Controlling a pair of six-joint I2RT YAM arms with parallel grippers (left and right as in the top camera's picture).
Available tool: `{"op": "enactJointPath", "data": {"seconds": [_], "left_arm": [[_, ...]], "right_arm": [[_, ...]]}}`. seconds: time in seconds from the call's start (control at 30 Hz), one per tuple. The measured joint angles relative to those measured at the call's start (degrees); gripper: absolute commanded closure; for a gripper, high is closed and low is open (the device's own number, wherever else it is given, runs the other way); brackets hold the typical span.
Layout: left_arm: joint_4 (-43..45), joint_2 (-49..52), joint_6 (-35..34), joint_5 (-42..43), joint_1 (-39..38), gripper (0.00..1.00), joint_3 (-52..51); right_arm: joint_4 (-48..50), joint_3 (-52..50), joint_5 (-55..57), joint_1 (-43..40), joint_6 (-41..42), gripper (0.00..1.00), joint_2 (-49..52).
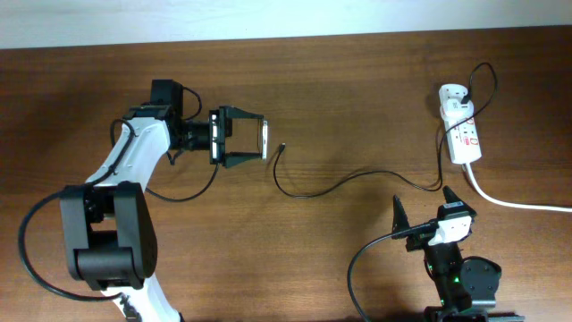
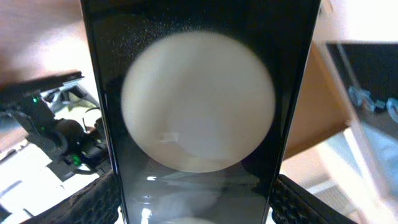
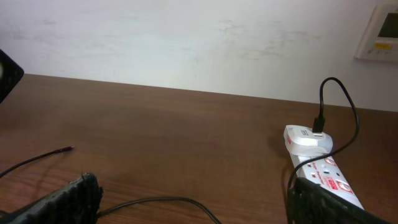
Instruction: Plug charger to phone and switch on socket
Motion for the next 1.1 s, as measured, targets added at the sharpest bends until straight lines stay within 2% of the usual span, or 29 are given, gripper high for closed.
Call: {"op": "enactJointPath", "data": {"seconds": [0.13, 0.43, 1.1], "left_arm": [[0.1, 0.0, -8.0, -2.1, 0.0, 0.68, 0.0], [0.2, 0.0, -18.5, -7.4, 0.0, 0.69, 0.0], [0.2, 0.0, -19.4, -8.2, 0.0, 0.73, 0.0]], "right_arm": [[0.0, 0.0, 0.0, 0.0, 0.0, 0.01, 0.0], [0.0, 0.0, 0.0, 0.0, 0.0, 0.01, 0.0], [0.0, 0.0, 0.0, 0.0, 0.0, 0.01, 0.0]]}}
